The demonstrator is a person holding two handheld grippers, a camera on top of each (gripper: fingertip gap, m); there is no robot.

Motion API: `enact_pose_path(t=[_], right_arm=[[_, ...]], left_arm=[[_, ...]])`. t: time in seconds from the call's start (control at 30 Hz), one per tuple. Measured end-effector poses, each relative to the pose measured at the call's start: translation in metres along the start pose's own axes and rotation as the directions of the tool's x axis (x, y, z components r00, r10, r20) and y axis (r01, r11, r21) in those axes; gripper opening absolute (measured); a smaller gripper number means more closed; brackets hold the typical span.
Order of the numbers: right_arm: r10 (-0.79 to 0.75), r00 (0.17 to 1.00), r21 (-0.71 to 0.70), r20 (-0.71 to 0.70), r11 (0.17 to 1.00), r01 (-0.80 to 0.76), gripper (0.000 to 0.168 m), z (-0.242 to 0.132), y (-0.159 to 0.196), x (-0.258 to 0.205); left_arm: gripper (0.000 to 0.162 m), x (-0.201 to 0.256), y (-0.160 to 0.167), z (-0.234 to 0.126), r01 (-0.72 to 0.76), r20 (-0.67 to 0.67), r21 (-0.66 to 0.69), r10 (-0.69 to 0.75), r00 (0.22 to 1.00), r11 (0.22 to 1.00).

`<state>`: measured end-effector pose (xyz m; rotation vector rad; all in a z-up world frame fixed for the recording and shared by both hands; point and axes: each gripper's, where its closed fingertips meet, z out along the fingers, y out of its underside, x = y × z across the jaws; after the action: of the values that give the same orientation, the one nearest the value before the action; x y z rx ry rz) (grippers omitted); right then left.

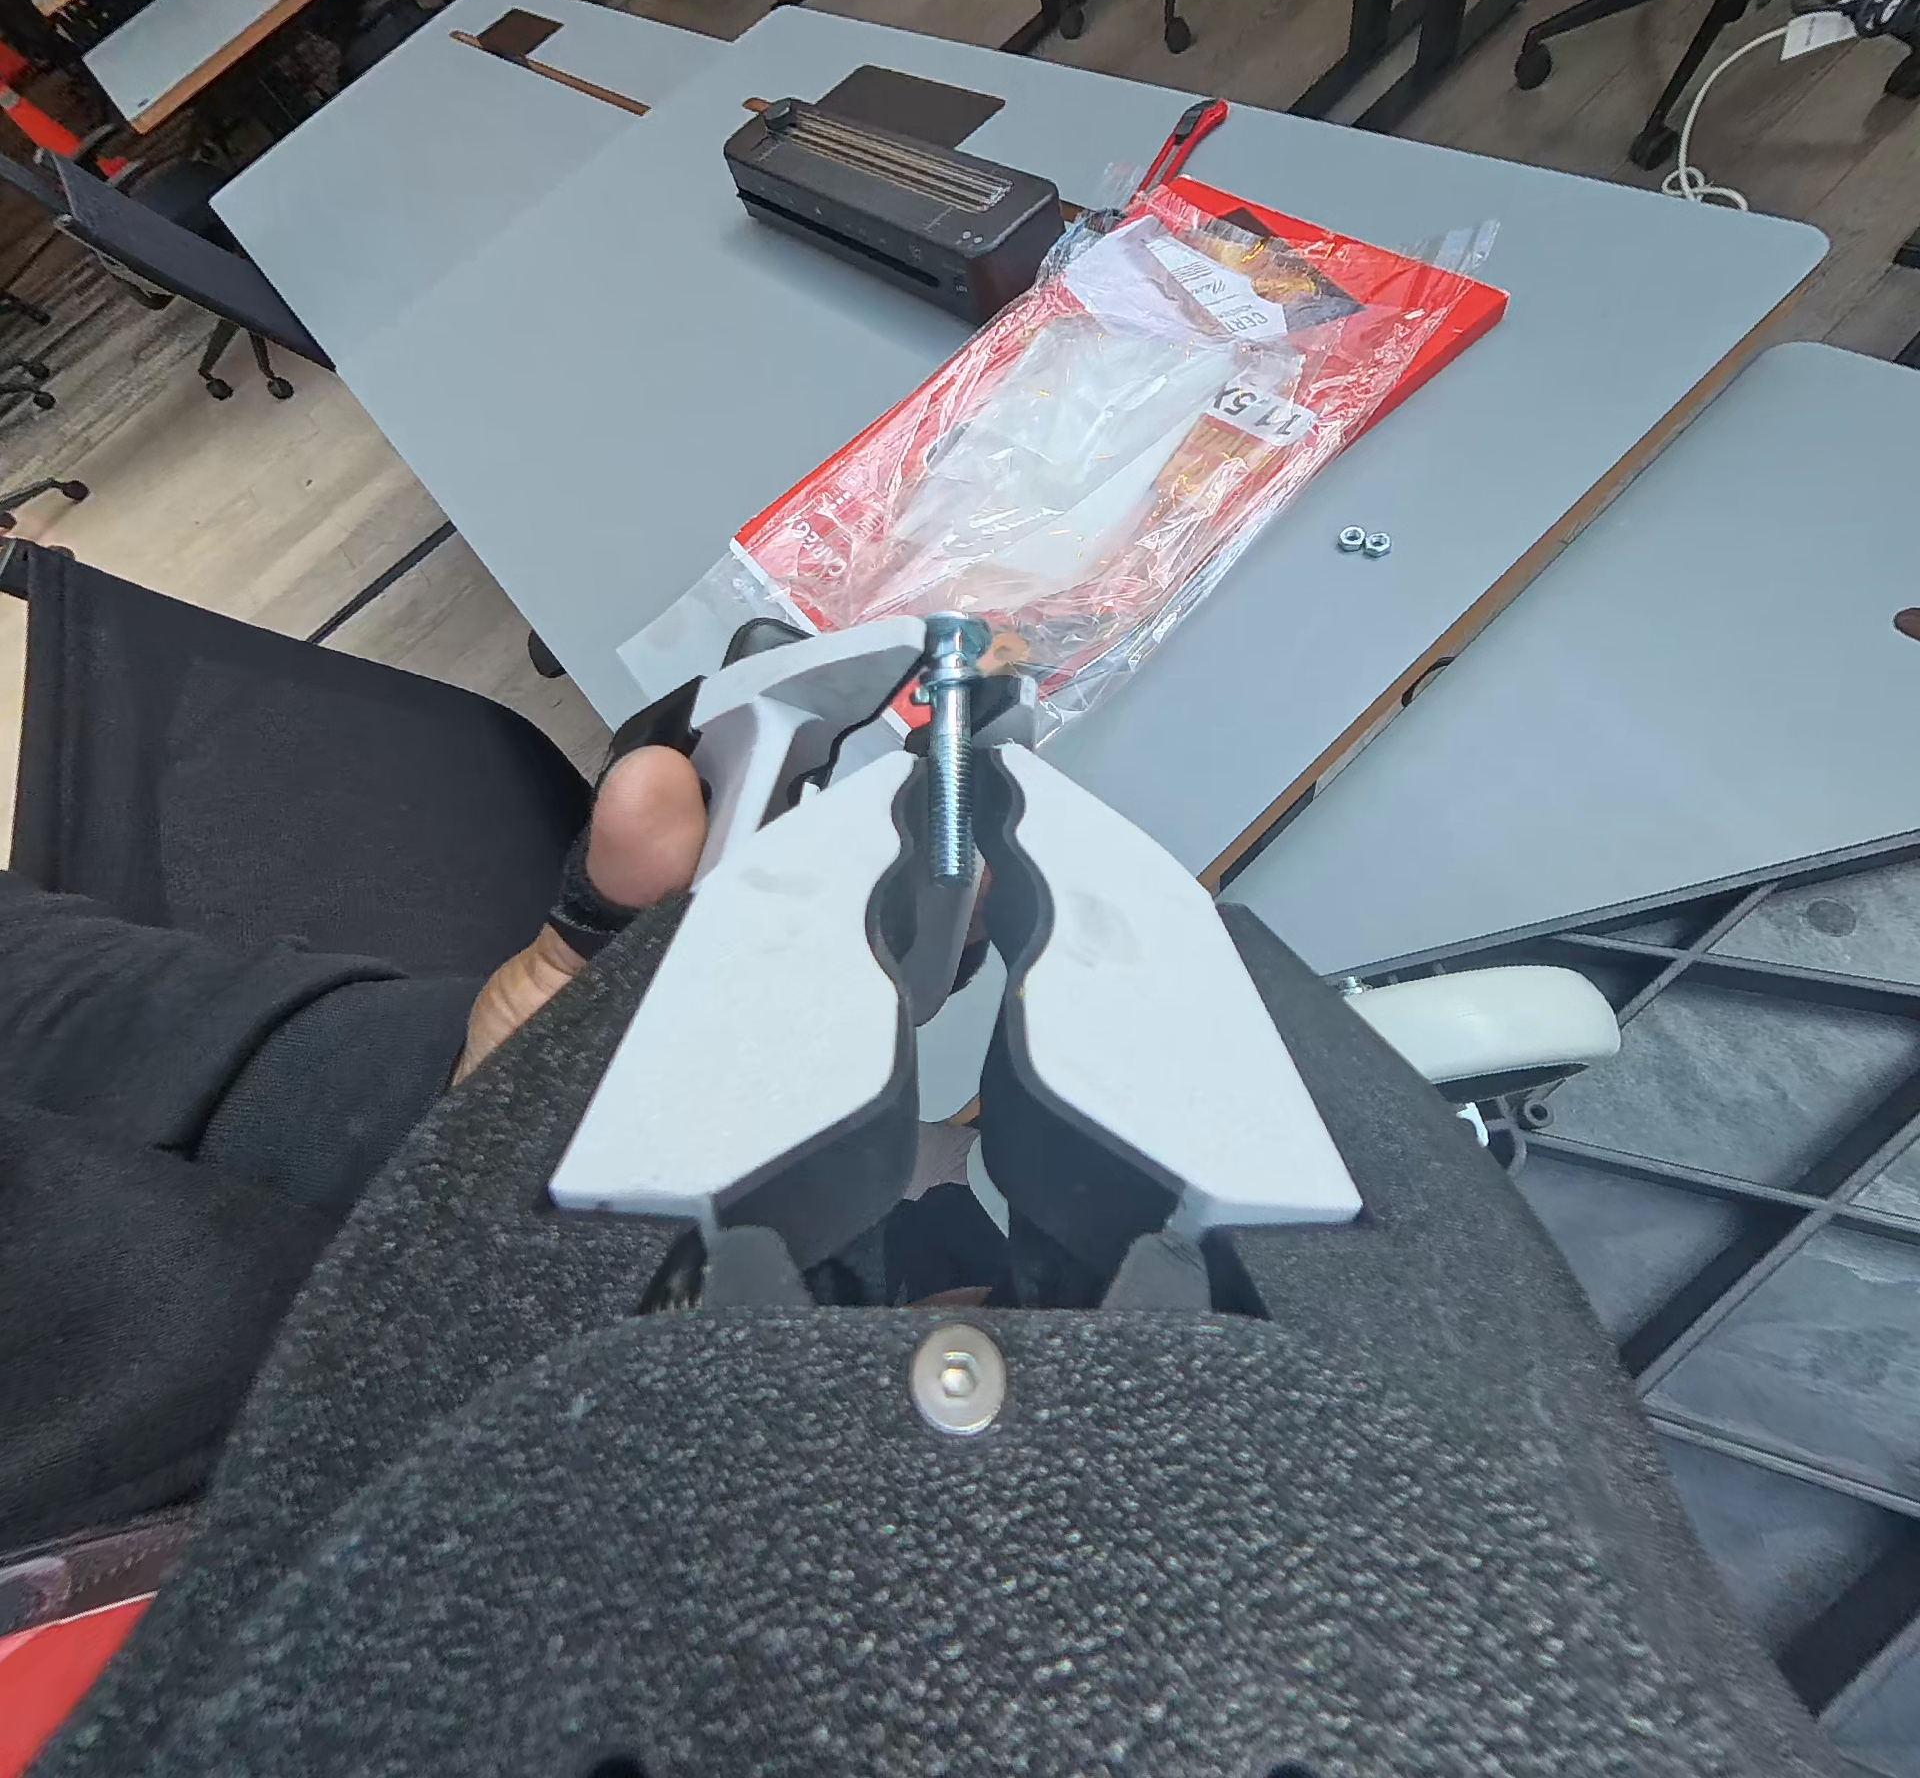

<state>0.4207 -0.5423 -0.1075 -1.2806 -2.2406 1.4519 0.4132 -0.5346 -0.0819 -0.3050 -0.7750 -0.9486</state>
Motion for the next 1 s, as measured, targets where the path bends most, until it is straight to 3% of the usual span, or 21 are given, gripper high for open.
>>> enact_pose_path(t=[0.13,0.57,0.73,1.0], right_arm=[[0.044,0.999,-0.021,0.002,0.999,-0.044,0.008,-0.001,0.000,0.002],[0.277,0.954,-0.021,0.117,0.961,-0.276,0.008,0.002,-0.001,-0.002],[0.209,0.976,-0.031,0.069,0.978,-0.207,0.008,0.001,0.000,0.003],[-0.009,0.997,-0.068,-0.071,0.998,0.004,0.008,-0.004,0.002,0.014]], left_arm=[[0.022,-0.004,0.001,-0.006,0.013,0.002,0.010,-0.013,1.000,1.000],[0.016,-0.005,0.003,-0.007,-0.081,-0.018,0.014,0.081,0.997,0.997],[0.012,-0.006,0.003,-0.004,-0.112,0.011,0.001,0.112,0.994,0.994],[0.022,-0.015,0.008,-0.001,-0.077,0.138,-0.036,0.081,0.987,0.996]])
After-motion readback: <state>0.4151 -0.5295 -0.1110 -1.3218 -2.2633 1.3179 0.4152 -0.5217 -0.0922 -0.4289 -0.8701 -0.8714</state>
